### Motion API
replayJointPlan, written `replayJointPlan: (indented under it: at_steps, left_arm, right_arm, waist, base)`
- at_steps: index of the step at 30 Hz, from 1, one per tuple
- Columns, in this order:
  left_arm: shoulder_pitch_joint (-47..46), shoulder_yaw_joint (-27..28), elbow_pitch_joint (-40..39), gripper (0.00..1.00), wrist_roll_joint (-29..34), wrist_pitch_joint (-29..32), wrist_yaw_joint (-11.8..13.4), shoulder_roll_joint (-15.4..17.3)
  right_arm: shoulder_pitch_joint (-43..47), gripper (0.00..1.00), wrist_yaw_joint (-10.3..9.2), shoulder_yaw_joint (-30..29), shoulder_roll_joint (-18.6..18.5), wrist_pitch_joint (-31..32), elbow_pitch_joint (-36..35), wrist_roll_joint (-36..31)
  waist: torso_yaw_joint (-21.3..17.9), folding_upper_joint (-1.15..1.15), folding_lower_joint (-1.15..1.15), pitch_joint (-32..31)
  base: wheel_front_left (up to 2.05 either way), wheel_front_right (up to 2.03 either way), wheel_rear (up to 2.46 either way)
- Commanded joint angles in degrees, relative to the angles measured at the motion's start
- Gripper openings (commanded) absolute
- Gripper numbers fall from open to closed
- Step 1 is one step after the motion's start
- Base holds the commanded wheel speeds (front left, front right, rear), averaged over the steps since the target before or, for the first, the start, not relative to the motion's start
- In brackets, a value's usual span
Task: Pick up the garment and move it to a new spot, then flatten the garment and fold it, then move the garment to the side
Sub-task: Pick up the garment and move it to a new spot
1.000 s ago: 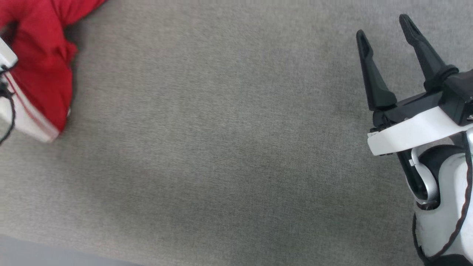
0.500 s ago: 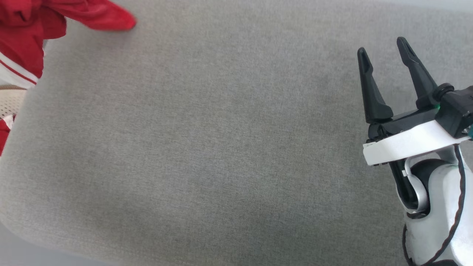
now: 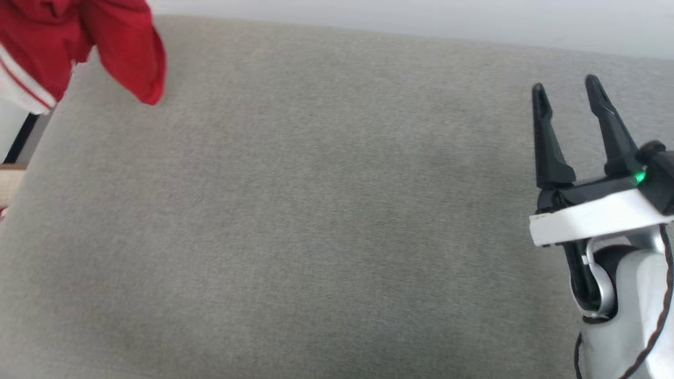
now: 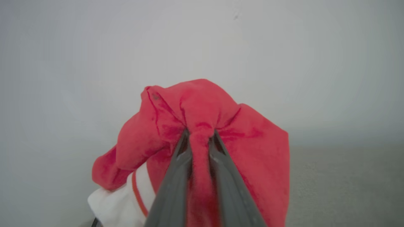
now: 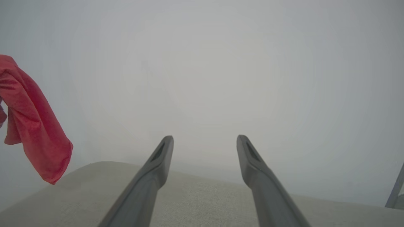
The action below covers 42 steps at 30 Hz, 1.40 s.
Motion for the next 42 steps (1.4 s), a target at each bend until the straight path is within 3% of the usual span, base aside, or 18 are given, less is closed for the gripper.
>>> replayJointPlan:
  at_steps: [1,12,26,34,42]
  left_arm:
    - [-0.1,-0.3,-1.6,0.0,-0.1,0.3,-0.1,0.4]
    - [2.2,-2.9,-18.1,0.0,-0.7,7.0,2.9,-0.2]
    - [11.3,-8.3,-39.1,0.0,-4.8,19.7,11.2,0.6]
    - [18.5,-12.4,-39.0,0.0,-5.1,20.1,13.1,-0.4]
    - [23.8,-16.1,-32.2,0.0,-5.7,20.4,11.8,-1.9]
  right_arm:
    - [0.9,1.0,0.0,-0.6,0.3,-0.6,0.1,0.1]
    - [3.1,1.0,0.0,-5.1,0.9,-2.4,0.1,0.5]
    - [4.2,1.0,0.0,-5.4,1.0,-5.7,2.3,4.1]
    - [3.2,1.0,0.0,-3.8,1.0,-8.4,4.8,6.4]
    - [1.6,1.0,0.0,-1.1,1.0,-10.7,7.3,8.5]
  waist:
    - [-1.6,0.0,0.0,-0.9]
    - [-8.9,0.0,0.0,-1.4]
    - [-18.1,0.0,0.0,1.0]
    - [-21.7,0.0,0.0,3.4]
    - [-24.9,0.0,0.0,6.3]
  base:
    - [0.0,0.0,0.0]
    - [0.0,0.0,0.0]
    - [0.0,0.0,0.0]
    - [0.0,0.0,0.0]
    - [0.0,0.0,0.0]
